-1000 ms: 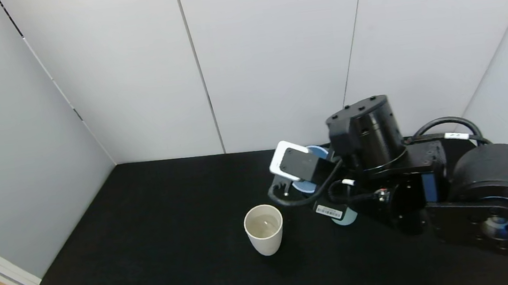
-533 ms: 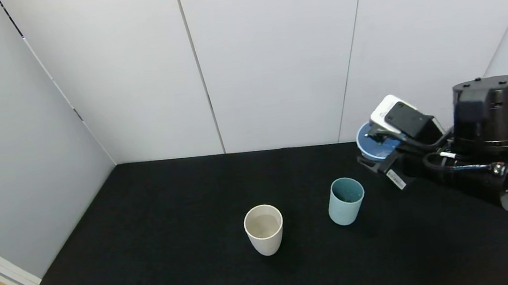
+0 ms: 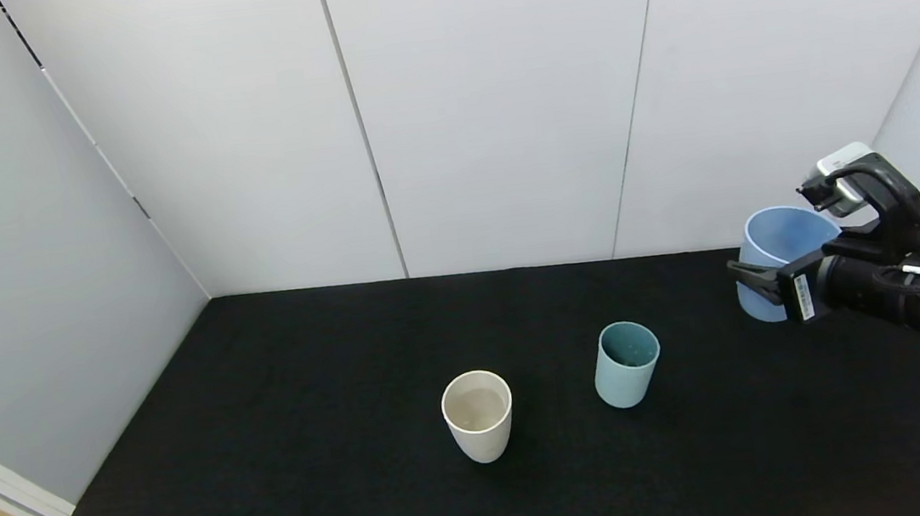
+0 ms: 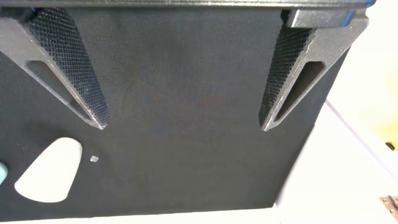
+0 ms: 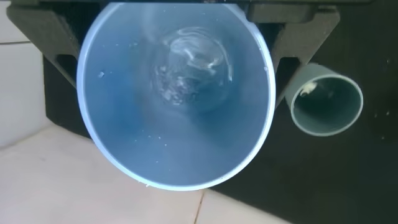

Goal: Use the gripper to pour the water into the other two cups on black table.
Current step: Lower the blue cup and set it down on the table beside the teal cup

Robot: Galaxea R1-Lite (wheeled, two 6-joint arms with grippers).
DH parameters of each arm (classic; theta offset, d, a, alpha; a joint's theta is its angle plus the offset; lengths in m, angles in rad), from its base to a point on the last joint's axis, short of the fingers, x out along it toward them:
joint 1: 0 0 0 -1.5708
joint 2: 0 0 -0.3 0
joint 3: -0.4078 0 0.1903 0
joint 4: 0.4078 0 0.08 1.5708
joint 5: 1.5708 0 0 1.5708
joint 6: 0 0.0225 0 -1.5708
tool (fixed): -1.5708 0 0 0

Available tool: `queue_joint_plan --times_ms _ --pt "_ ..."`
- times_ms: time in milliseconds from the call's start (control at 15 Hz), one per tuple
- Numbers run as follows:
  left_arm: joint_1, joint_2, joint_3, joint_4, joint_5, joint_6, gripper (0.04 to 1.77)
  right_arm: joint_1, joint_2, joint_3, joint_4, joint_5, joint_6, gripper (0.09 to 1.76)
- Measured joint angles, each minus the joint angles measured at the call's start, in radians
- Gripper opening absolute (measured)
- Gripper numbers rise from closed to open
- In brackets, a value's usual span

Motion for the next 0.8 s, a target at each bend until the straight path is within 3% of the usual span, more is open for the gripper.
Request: queue_joint_plan --times_ms 333,800 --pt "0.000 0.000 0.000 0.000 0.000 0.000 1.72 -0.046 0.045 0.136 -0.256 0.020 0.024 1.32" --pt "0.000 0.000 0.000 0.000 0.000 0.000 1.72 -0.094 0.162 0.151 -0.338 0.073 0.101 1.32"
